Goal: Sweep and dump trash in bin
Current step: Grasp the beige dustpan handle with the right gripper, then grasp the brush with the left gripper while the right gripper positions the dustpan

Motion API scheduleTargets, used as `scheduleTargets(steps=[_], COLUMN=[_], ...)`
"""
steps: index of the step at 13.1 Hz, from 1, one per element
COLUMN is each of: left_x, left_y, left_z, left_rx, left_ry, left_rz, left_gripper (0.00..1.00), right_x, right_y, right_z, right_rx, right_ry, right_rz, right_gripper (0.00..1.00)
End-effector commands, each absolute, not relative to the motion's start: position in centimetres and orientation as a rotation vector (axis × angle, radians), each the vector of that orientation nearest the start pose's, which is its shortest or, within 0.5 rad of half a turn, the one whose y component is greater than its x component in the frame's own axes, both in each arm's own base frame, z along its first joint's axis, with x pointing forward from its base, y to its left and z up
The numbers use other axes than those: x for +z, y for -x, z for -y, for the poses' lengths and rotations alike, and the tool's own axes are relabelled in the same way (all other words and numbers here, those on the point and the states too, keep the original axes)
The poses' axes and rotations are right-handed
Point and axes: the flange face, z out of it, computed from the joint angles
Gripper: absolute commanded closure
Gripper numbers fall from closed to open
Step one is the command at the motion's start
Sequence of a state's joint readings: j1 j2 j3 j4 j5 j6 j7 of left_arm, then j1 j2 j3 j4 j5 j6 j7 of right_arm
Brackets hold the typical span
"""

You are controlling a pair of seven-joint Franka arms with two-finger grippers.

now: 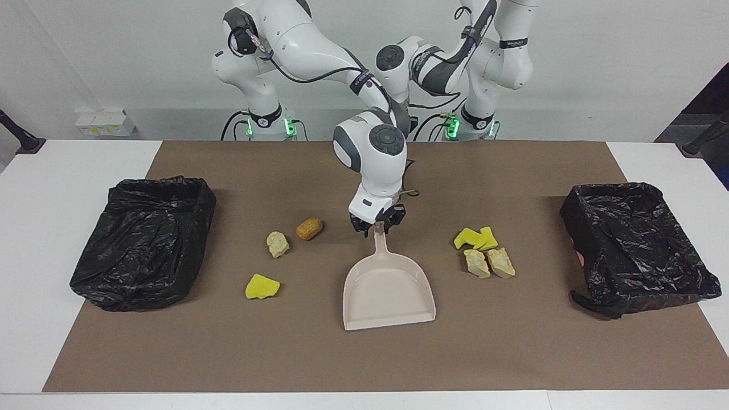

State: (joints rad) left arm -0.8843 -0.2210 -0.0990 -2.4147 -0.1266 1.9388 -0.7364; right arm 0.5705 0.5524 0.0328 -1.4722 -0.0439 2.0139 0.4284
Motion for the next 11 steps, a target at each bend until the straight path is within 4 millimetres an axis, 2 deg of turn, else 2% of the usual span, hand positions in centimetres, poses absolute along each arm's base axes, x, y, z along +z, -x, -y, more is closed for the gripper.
scheduleTargets(steps=[1, 2, 4, 5, 8, 9, 11], left_x=[41.7, 42.8, 47.3, 48.8, 51.6, 51.6, 52.3], left_y=[-24.1, -24.7, -27.9, -30.0, -36.6, -39.1, -44.3], left_z=[33.5, 32.6, 28.7, 26.8, 21.5, 20.1, 16.0], left_rx=[0.330, 0.319, 0.348, 0.344, 0.275, 0.300, 0.303], left_ry=[3.024, 3.034, 3.047, 3.033, 3.055, 3.058, 3.081], left_rz=[-0.237, -0.227, -0.209, -0.183, -0.079, -0.012, 0.104], left_gripper=[1.00, 1.00, 1.00, 1.00, 1.00, 1.00, 1.00], right_x=[35.9, 35.9, 35.8, 35.8, 36.4, 36.6, 38.1], right_y=[-57.8, -57.8, -57.8, -57.8, -58.4, -58.4, -58.7], right_z=[-38.9, -38.9, -38.9, -39.0, -38.6, -38.5, -37.6], right_rx=[-0.013, -0.012, 0.000, 0.001, -0.019, -0.023, -0.046], right_ry=[3.109, 3.102, 3.089, 3.088, 3.087, 3.091, 3.072], right_rz=[0.335, 0.331, 0.314, 0.312, 0.309, 0.334, 0.500], right_gripper=[0.55, 0.64, 0.87, 0.98, 1.00, 1.00, 1.00])
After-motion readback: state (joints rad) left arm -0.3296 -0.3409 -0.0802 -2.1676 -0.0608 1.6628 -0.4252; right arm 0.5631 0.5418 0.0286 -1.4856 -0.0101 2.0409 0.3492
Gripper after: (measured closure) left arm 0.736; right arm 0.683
